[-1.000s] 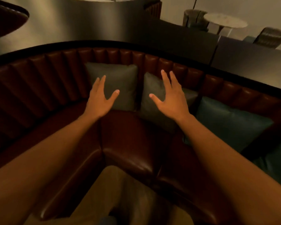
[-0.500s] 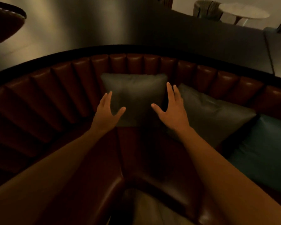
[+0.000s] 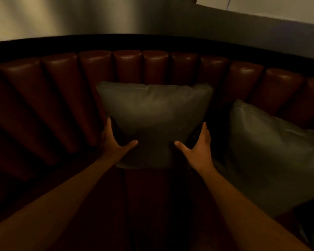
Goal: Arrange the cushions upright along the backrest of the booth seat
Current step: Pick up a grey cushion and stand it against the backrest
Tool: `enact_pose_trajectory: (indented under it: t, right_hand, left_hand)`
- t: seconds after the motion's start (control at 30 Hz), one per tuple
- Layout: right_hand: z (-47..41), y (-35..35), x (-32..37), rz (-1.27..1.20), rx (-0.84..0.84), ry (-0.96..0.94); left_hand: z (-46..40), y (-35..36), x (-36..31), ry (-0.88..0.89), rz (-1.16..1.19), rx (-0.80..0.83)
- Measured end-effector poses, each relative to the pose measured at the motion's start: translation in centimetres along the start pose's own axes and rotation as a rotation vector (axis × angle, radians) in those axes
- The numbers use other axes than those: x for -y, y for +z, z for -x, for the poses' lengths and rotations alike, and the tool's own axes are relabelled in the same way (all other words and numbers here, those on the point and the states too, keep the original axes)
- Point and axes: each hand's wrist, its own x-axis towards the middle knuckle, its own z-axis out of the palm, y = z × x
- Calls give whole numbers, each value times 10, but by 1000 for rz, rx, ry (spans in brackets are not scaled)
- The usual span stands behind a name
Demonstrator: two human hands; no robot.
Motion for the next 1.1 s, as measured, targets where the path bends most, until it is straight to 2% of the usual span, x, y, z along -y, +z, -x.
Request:
enact_pose_trajectory:
  t: [0.13, 0.3, 0.43, 0.57, 0.87, 1.1]
  right_hand:
    - [-28, 33, -46, -81, -11, 49]
    - [-47, 44, -67, -183, 15, 26]
    - [-53, 47, -65, -287, 29, 1]
    - [-46, 53, -58, -289, -17, 14]
    - [-27, 104, -14, -304, 17, -11]
    - [-25, 125, -31, -286, 15, 19]
  left_hand:
    - [-19, 25, 52, -32, 40, -33]
    - [-52, 34, 79, 46, 191, 71]
    - [-77, 32, 78, 59, 187, 160]
    - [-64, 20, 71, 91, 168, 49]
    - [-56, -64, 104, 23, 184, 23]
    - [-55, -48, 125, 94, 218, 79]
